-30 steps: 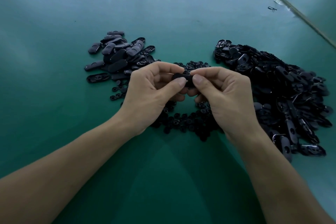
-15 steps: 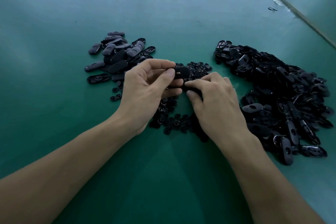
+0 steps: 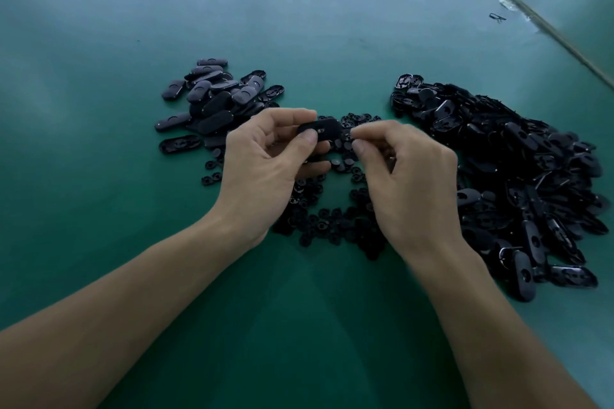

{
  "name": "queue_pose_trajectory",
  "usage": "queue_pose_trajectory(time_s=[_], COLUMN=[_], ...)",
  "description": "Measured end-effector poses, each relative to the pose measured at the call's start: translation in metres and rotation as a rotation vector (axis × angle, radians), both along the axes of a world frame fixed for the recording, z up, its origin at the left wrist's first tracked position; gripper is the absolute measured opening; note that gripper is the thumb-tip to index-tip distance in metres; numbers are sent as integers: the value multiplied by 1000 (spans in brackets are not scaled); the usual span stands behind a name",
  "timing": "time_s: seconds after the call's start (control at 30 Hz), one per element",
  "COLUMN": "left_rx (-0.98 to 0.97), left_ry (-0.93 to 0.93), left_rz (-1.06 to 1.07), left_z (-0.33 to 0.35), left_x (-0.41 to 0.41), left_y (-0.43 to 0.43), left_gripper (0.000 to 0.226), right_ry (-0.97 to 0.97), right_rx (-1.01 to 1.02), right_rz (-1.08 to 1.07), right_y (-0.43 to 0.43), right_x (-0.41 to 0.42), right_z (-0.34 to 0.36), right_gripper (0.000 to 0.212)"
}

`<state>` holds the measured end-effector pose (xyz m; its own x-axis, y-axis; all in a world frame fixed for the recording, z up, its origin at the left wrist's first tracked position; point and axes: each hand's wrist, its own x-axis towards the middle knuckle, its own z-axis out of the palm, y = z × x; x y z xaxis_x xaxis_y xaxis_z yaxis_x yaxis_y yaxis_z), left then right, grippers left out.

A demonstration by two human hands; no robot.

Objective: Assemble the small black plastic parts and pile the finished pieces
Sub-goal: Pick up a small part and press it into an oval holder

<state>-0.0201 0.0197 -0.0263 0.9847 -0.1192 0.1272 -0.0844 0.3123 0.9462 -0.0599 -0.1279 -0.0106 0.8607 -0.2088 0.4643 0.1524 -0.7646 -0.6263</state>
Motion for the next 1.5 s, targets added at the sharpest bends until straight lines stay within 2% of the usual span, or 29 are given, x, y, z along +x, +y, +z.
queue_pose_trajectory(time_s=[0.1,0.2,0.57,0.83,0.93,1.03,1.2,1.5], left_rx=[25,46,83,169,201,217,230,248], left_ry=[-19,-45,-59,-109,-122,-130,-142,-153], left_rz=[-15,-26,-28,-27,-32,-42,-51,-57], left_z=[-1,-1,-2,-3,-4,-4,-4,-4], left_x=[0,-1,-1,-1,-1,-2,-3,-2], left_y=[0,0,1,0,1,0,-1,1], left_gripper=[17,18,18,23,23,22,23,21], right_ry=[-52,-54,18,-11,38,23,18,39], right_rx=[88,85,122,94,194,193,122,156], right_rz=[54,98,140,157,146,131,94,84], right_y=[2,5,5,7,7,6,6,11], right_x=[-1,-2,-4,-4,-3,-4,-4,-6], right_z=[2,3,2,1,0,1,1,4], right_gripper=[18,20,11,28,19,13,13,14])
